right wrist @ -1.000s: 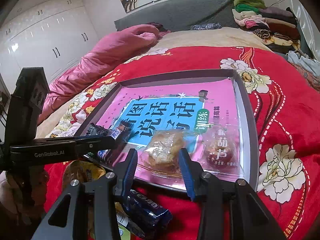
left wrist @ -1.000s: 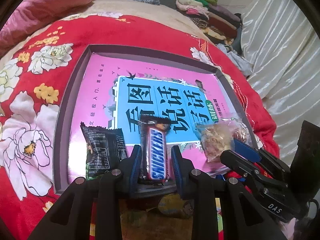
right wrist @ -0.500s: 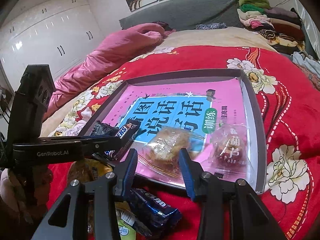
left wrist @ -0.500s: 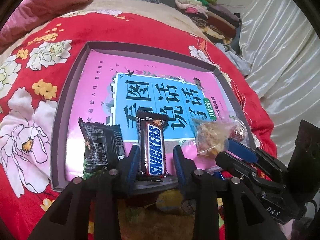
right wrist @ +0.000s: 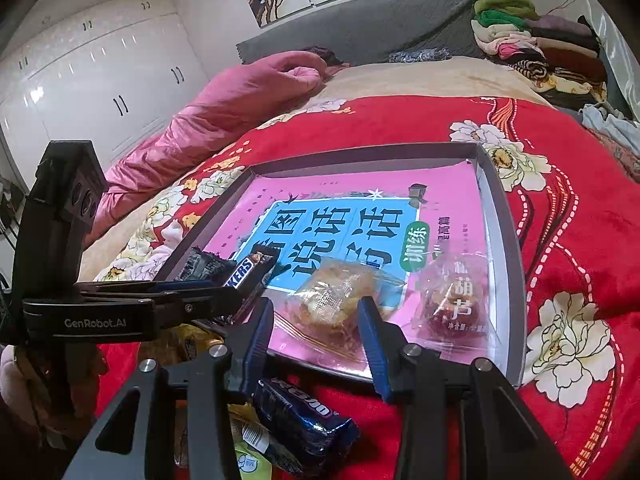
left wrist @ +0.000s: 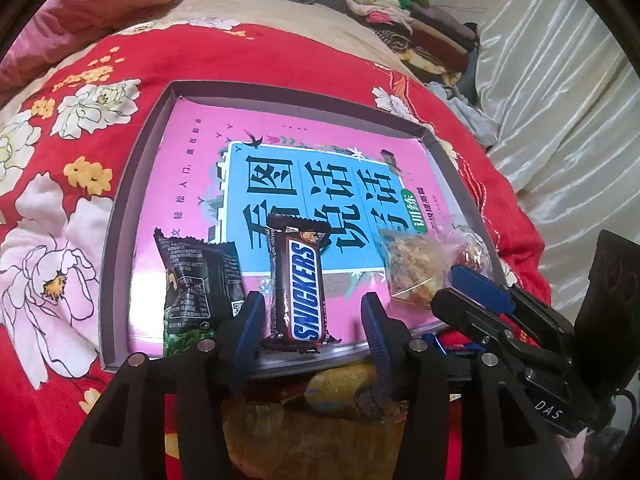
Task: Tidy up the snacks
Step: 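Open both tools to release the Snickers and brown-snack bag, then withdraw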
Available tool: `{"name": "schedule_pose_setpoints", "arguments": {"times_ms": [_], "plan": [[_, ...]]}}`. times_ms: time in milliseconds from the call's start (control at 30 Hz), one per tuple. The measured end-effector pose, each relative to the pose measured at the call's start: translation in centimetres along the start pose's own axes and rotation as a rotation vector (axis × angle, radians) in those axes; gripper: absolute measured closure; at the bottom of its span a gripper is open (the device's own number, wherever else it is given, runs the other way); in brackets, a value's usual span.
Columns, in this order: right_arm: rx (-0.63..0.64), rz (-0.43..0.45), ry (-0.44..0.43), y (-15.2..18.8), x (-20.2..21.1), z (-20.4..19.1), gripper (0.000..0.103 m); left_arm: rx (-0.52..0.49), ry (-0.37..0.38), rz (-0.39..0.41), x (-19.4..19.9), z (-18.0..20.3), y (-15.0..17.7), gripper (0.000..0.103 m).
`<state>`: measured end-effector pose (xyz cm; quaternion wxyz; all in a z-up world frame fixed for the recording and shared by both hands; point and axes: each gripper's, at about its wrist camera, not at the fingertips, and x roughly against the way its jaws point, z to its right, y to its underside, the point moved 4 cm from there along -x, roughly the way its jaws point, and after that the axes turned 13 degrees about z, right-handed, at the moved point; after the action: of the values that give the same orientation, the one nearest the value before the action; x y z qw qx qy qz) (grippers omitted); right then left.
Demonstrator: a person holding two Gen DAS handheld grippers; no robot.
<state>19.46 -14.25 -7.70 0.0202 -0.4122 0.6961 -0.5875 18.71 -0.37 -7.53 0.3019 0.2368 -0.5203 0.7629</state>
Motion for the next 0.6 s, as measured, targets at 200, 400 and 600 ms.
{"name": "schedule_pose_setpoints", "arguments": {"times_ms": [200,400,600], "plan": [[-0.006,0.008,0.003,-0.2,0.1,0.1,0.057,0.006,0.0,0.006,0.4,-0.2,-0.2,0.046],[-0.004,0.024,-0.001,-0.5,0.4,0.1,0.054,0.006,0.006,0.014,1.0,-0.2,-0.3,0.042],[-0.005,0.043,-0.01,-0.8,0.9,-0.1,0.051,0.014,0.021,0.028,1.6,-0.1,-0.5,0.036]]}}
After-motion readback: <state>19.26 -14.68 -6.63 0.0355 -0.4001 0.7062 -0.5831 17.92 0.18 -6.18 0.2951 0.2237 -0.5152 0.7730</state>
